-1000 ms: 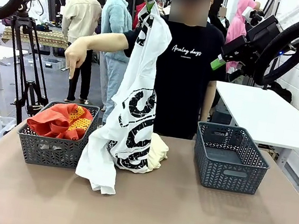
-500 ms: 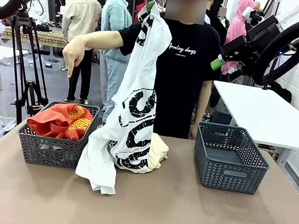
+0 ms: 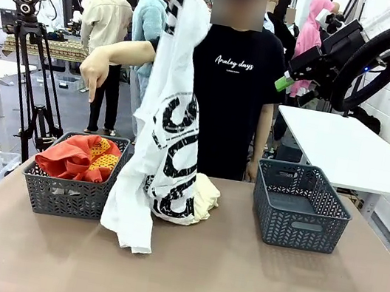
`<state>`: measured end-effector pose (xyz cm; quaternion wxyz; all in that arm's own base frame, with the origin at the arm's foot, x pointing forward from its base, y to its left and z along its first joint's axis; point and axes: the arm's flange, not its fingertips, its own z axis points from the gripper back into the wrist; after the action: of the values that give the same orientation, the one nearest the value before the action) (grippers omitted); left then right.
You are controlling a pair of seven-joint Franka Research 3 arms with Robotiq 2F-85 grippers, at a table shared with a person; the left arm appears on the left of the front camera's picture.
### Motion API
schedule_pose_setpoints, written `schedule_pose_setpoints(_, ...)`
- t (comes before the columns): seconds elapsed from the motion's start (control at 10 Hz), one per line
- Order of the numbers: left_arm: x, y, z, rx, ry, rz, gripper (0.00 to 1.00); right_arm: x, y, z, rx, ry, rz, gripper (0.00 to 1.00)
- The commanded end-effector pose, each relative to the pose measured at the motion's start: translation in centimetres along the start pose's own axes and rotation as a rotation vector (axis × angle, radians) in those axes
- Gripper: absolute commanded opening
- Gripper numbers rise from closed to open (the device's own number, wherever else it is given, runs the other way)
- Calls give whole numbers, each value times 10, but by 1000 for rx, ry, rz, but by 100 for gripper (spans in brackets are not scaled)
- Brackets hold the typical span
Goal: Sort the tops and bottoms.
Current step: Sort the clothes according to human instructions.
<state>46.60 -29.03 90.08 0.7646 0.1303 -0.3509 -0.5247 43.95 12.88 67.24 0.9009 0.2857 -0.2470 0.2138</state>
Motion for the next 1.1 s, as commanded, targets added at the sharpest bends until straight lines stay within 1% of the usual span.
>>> schedule_pose_setpoints(0.0, 17, 59, 53, 67, 68, -31, 0, -1, 1, 0, -11, 8, -8, 100)
schedule_pose_setpoints(0.2, 14, 85, 92, 154, 92, -46, 0, -1, 1, 0, -11, 8, -8, 100)
schedule_pose_setpoints(0.3, 7, 109, 111, 207, 105, -27, 0, -1, 1, 0, -11, 8, -8, 100)
schedule_pose_setpoints(0.5, -6, 147, 149, 320, 175, 22, 0, -1, 1, 0, -11, 8, -8, 100)
schedule_pose_setpoints(0.6, -12, 152, 157, 339, 177, 41, 0, -1, 1, 0, -11, 8, -8, 100)
schedule_pose_setpoints(0.7, -15, 144, 158, 324, 175, 49, 0, -1, 1, 0, -11, 8, -8, 100)
schedule_pose_setpoints(0.8, -89, 64, 110, 288, 157, 41, 0, -1, 1, 0, -11, 8, -8, 100)
schedule_pose_setpoints(1.0, -89, 64, 110, 288, 157, 41, 0, -1, 1, 0, -11, 8, -8, 100)
